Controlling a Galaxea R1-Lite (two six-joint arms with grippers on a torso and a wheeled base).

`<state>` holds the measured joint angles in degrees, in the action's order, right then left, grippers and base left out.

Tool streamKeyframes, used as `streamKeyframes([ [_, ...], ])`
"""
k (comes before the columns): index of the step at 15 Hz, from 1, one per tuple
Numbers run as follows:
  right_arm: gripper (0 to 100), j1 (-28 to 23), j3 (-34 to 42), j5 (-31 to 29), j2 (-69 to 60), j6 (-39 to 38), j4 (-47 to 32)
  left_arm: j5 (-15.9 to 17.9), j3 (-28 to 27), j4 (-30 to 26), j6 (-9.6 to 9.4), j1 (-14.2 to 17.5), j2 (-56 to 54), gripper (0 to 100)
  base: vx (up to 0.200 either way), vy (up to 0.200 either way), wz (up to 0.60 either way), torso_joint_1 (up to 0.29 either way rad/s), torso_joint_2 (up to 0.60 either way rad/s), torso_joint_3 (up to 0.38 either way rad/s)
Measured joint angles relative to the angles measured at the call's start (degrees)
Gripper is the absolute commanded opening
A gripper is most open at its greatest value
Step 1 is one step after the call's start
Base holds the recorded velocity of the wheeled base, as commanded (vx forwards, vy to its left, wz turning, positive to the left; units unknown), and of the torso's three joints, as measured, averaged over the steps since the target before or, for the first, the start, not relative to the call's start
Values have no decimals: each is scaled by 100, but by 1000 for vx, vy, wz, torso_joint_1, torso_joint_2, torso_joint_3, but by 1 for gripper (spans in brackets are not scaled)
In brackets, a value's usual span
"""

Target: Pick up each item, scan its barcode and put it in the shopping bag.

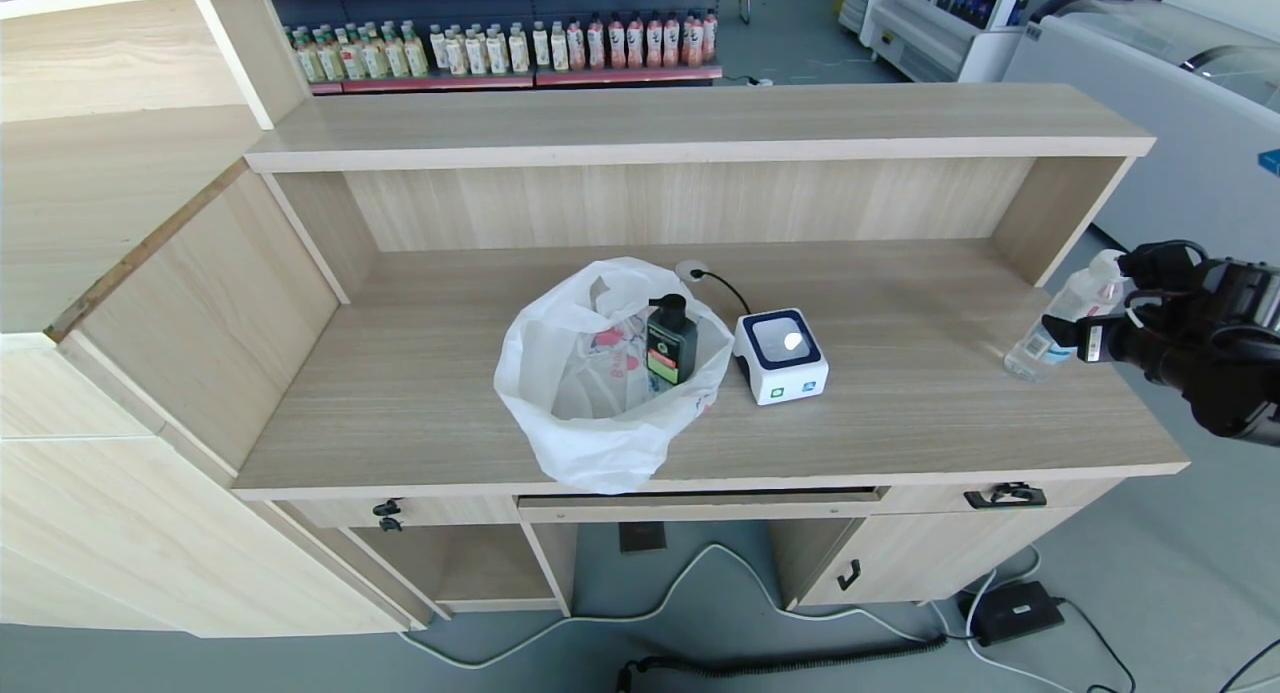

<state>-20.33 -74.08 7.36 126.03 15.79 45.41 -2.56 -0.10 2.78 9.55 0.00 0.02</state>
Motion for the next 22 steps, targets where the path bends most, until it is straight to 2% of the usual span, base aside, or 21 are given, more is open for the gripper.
streamKeyframes([
  [22,100,187,-1034,0,834,0,-20,2,0,0,0,0,0,100,0,0,0,0,0,0],
])
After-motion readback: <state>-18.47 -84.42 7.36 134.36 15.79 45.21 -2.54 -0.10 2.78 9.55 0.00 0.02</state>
